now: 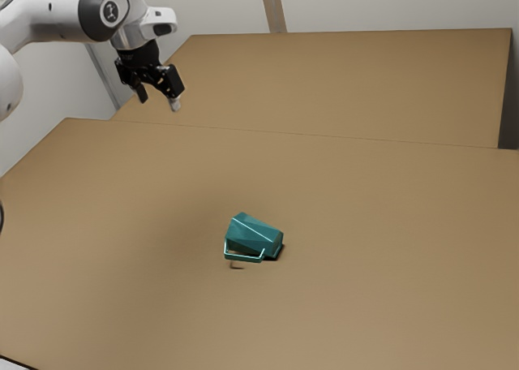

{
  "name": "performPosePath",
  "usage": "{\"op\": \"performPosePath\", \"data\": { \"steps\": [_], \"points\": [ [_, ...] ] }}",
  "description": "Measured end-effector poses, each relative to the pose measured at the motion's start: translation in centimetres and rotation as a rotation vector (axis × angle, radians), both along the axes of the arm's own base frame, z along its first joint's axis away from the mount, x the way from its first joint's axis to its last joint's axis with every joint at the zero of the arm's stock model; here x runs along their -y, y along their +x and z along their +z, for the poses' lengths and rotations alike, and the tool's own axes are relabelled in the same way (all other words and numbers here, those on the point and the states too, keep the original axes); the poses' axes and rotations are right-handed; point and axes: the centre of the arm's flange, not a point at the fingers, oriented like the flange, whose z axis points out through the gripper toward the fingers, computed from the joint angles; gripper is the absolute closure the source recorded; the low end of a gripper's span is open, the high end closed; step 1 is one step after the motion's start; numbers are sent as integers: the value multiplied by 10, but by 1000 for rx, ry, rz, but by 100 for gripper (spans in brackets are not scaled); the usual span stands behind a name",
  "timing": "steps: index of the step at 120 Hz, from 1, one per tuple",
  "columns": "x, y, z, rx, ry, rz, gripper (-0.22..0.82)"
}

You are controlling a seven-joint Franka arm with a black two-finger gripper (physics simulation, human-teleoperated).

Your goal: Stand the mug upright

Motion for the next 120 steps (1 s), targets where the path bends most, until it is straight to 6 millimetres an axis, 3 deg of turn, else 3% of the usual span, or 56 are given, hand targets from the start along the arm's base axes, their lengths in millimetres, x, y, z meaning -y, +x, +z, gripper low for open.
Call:
{"op": "performPosePath", "data": {
  "steps": [24,40,49,69,79,93,120],
  "points": [
    [-36,-9,-30,-28,-50,61,0],
    [-46,-52,-53,-15,-147,103,0],
    [-52,-78,-83,-9,-238,154,0],
    [-104,-127,-134,69,-437,373,0],
    [-118,-134,-147,128,-516,422,0],
    [-136,-149,-180,195,-651,513,0],
    [-146,-141,-223,316,-743,479,0]
  ]
}}
